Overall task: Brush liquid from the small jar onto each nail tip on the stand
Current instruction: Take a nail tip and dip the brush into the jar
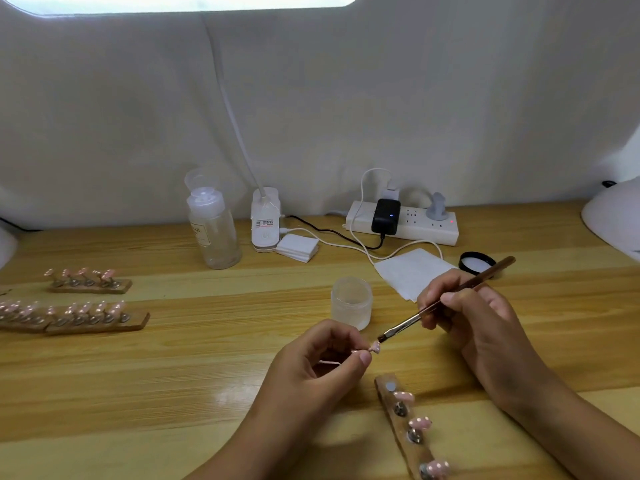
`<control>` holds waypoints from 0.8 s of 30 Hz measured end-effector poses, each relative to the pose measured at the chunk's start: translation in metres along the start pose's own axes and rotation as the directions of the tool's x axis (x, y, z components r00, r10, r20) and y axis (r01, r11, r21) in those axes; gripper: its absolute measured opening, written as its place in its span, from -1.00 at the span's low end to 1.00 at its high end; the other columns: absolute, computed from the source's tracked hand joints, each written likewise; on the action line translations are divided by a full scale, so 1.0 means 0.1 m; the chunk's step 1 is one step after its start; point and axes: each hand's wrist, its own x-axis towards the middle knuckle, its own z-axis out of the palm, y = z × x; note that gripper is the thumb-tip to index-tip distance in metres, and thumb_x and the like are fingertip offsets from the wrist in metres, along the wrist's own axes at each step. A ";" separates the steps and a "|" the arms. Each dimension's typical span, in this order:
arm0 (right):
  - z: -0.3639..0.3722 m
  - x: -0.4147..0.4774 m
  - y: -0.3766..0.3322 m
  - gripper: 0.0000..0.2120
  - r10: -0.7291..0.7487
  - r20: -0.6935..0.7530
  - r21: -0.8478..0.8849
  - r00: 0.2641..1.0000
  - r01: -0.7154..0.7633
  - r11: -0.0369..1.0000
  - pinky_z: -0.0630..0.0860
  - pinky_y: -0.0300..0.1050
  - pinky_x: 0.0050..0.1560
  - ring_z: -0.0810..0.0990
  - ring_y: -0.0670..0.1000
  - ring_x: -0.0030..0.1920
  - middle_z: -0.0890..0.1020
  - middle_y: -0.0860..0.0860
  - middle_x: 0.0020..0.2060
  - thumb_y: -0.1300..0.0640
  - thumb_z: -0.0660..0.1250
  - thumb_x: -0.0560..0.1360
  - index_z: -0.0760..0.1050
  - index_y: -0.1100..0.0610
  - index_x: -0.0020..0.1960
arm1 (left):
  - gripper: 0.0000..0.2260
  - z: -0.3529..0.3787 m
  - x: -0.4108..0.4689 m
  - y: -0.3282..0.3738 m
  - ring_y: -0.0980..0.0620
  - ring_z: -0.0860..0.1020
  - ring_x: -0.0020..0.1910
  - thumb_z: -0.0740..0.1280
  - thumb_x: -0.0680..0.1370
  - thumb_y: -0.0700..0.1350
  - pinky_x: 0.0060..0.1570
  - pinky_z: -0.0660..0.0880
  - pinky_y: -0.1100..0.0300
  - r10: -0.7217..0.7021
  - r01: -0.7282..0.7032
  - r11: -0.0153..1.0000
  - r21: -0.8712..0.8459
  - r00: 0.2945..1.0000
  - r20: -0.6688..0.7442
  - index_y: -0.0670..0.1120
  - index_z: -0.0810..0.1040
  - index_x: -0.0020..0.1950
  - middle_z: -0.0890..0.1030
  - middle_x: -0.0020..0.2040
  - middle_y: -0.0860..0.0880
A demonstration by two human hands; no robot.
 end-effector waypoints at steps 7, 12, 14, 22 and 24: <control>0.05 -0.03 -0.04 -0.84 -0.005 0.077 -0.021 0.997 0.007 1.000 0.53 -0.22 -0.18 0.54 -0.01 -0.25 0.57 0.10 -0.29 0.20 0.21 0.42 0.56 0.10 -0.23 | -0.97 -0.01 0.00 -0.01 0.19 0.51 -0.27 0.40 0.41 -0.10 -0.23 0.40 0.41 0.007 -0.007 1.000 0.010 1.000 0.007 -0.01 0.61 -0.17 0.63 -0.25 0.02; 0.06 -0.03 -0.07 -0.86 -0.014 -0.049 -0.036 0.999 0.012 0.999 0.55 -0.26 -0.17 0.59 -0.05 -0.24 0.64 0.04 -0.25 0.17 0.28 0.44 0.63 0.06 -0.14 | -0.94 -0.01 0.00 -0.02 0.19 0.54 -0.25 0.41 0.40 -0.08 -0.21 0.43 0.39 0.000 0.000 1.000 0.010 1.000 0.008 -0.01 0.61 -0.16 0.66 -0.21 0.02; 0.06 -0.03 -0.09 -0.91 0.021 -0.063 0.064 0.998 -0.017 0.998 0.55 -0.25 -0.22 0.59 -0.06 -0.27 0.63 0.04 -0.27 0.11 0.36 0.46 0.65 0.06 -0.12 | -0.94 0.00 0.00 -0.01 0.19 0.54 -0.25 0.41 0.39 -0.07 -0.21 0.44 0.39 -0.003 0.003 1.000 0.015 1.000 0.002 0.00 0.62 -0.16 0.66 -0.19 -0.03; 0.12 -0.04 -0.11 -0.80 0.086 0.008 0.053 0.996 -0.087 0.995 0.51 -0.23 -0.37 0.56 -0.03 -0.41 0.59 0.08 -0.44 -0.06 0.35 0.42 0.60 0.07 -0.20 | -0.88 -0.01 -0.01 0.01 0.19 0.50 -0.30 0.42 0.48 -0.23 -0.26 0.40 0.40 -0.023 0.023 0.999 0.038 1.000 0.005 -0.01 0.62 -0.17 0.61 -0.26 0.10; 0.13 -0.04 -0.11 -0.80 0.092 0.006 0.051 0.996 -0.092 0.994 0.51 -0.22 -0.37 0.56 -0.01 -0.41 0.60 0.09 -0.44 -0.06 0.36 0.41 0.60 0.08 -0.21 | -0.87 0.00 -0.02 0.01 0.18 0.50 -0.30 0.42 0.48 -0.23 -0.27 0.40 0.40 -0.025 0.025 0.999 0.037 1.000 0.012 -0.01 0.62 -0.18 0.61 -0.27 0.10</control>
